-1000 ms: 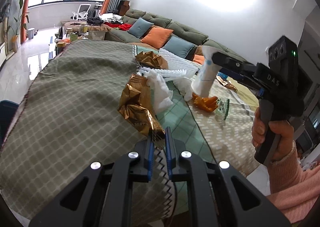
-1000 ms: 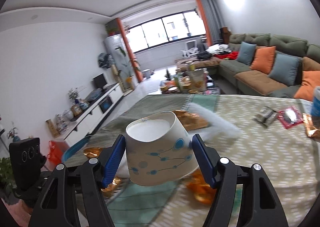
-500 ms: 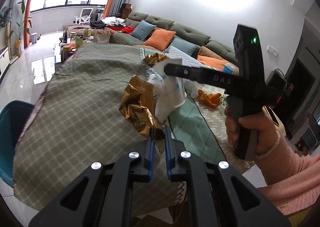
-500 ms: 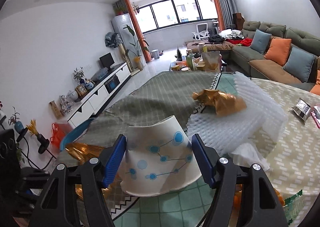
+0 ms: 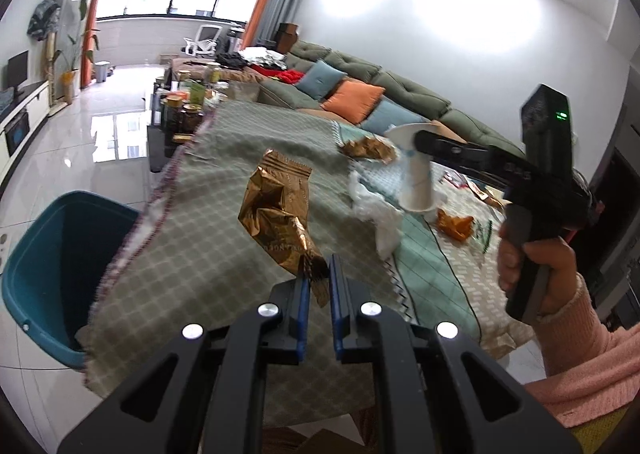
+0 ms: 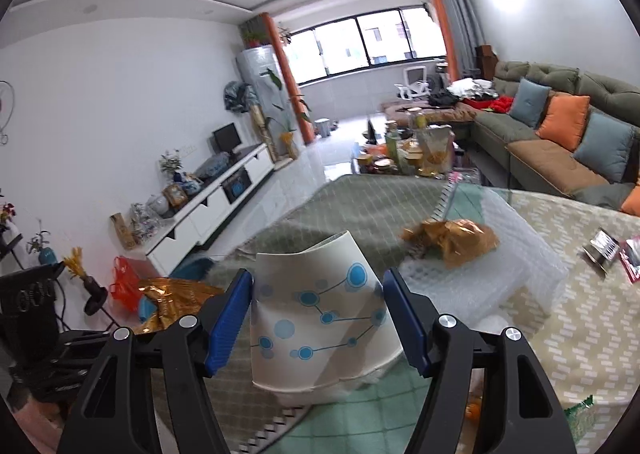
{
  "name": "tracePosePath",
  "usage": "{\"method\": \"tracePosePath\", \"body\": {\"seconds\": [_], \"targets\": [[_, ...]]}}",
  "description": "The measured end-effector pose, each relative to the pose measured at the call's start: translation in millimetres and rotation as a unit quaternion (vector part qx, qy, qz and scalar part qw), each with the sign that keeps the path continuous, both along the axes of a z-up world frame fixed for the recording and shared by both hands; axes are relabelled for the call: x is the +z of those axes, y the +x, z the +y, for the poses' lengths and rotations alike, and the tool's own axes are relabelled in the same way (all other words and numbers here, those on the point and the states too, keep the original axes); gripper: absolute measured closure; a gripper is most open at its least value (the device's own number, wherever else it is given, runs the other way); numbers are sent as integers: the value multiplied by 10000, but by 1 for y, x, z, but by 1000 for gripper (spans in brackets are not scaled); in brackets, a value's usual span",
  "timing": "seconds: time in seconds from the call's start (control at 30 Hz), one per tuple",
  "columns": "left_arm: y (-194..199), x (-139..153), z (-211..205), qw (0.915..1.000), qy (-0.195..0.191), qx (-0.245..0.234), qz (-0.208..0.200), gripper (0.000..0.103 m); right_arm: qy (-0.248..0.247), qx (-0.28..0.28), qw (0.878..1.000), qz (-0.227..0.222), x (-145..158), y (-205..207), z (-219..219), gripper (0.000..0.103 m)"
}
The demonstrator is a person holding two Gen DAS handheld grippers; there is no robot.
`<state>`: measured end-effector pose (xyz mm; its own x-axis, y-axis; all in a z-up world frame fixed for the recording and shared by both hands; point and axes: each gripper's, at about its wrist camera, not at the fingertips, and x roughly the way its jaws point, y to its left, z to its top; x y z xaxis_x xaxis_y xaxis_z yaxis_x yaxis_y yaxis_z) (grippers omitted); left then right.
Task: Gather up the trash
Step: 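Carry the foil wrapper and paper cup to the teal bin and release both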
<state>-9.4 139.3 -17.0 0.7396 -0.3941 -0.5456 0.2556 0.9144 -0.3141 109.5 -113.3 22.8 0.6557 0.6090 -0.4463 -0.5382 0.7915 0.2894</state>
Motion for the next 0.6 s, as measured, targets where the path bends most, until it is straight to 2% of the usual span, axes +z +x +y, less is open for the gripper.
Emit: {"method": "tracePosePath", "body": {"seconds": [0.27,0.6], "targets": [[-7,6,45,9978,-17,659,-101,92,101,751,9971,60,5,-1,50,35],[-13,4,110,9895,-17,1446,-33,92,137,1709,9849,233,-2,3,139,35]]}}
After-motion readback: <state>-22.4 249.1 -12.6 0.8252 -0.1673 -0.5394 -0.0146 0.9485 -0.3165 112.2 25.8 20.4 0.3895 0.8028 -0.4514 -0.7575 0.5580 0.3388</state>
